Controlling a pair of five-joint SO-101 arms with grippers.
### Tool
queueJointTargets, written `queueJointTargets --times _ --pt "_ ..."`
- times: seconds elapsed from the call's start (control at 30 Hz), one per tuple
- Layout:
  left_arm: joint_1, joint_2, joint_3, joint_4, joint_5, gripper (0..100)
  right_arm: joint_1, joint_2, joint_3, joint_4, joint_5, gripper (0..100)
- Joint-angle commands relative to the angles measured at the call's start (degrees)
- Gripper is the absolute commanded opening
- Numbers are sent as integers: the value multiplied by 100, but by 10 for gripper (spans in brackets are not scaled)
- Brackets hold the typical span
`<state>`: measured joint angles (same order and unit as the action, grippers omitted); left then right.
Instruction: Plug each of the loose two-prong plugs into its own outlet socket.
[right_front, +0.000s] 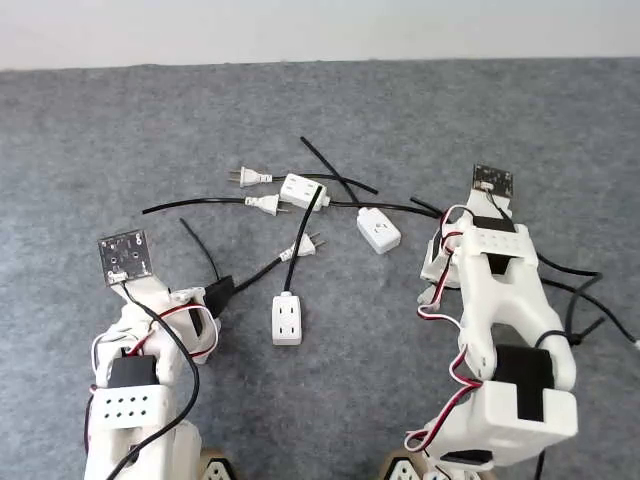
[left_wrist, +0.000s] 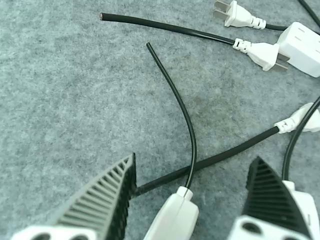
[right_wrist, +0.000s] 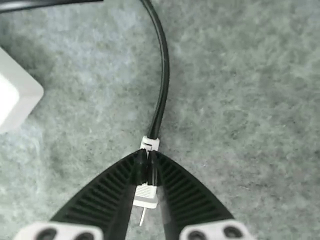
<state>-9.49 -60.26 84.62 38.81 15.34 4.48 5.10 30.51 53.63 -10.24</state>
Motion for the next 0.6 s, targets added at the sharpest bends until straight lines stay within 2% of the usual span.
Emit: queueJointTargets --times 0.0,0.07,0.5,0.57 --pt "-26 -79 -48 18 -44 333 31 4 -229 -22 -79 50" --pt "-26 -79 -48 18 -44 333 31 4 -229 -22 -79 74" --pt "-26 -79 -48 18 -44 333 -145 4 -264 -75 -105 79" --pt "-26 -79 -48 18 -44 333 -198 -4 -273 -75 -299 79"
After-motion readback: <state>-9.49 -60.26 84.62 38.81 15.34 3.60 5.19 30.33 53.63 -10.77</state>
